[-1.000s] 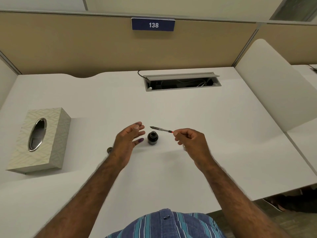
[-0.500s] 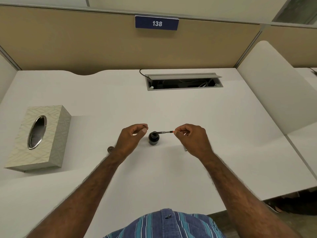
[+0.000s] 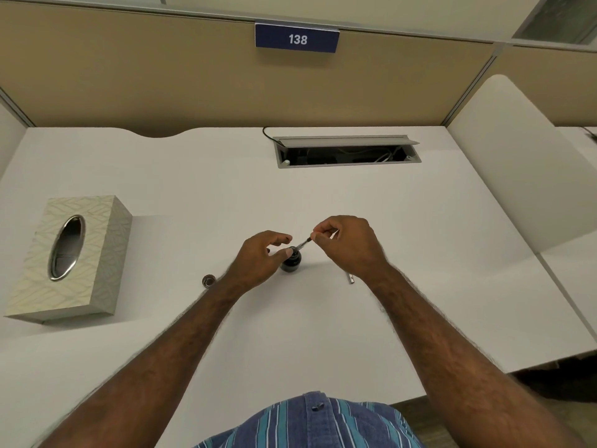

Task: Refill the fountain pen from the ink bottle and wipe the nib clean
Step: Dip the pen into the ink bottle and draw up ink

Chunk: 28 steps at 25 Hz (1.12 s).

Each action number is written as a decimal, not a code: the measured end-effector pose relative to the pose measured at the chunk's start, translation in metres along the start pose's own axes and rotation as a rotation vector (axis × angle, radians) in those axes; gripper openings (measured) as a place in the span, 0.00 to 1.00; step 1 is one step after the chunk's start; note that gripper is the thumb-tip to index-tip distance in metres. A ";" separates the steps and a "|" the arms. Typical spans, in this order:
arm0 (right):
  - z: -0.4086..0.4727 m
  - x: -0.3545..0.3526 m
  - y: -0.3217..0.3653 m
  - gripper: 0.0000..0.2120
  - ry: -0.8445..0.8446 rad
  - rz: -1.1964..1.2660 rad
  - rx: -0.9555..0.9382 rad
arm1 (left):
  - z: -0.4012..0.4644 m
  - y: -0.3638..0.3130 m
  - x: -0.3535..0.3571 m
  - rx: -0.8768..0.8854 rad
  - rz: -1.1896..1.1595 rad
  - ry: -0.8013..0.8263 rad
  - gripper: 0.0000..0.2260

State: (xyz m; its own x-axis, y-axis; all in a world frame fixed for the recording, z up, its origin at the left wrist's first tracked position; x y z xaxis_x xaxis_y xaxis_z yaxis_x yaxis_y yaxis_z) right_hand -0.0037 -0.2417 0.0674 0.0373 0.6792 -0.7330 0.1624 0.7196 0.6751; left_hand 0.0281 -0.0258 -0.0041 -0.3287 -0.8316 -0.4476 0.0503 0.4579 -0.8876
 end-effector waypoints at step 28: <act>0.026 0.018 0.008 0.07 0.062 0.067 -0.021 | 0.015 0.008 0.018 0.050 0.020 -0.019 0.08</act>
State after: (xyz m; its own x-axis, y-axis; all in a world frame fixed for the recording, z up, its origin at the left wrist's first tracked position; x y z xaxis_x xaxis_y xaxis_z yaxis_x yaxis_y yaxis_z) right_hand 0.0235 -0.2269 0.0574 -0.0136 0.7332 -0.6798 0.1414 0.6745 0.7246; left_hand 0.0373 -0.0416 -0.0206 -0.3095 -0.8283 -0.4671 0.1039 0.4589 -0.8824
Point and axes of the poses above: each hand's wrist, its own z-axis towards the middle knuckle, its own x-axis out of the palm, y = z × x, the point moved 1 cm from there along z, towards the middle knuckle, and after that the axes turned 4 degrees about z, right-handed, at the moved point
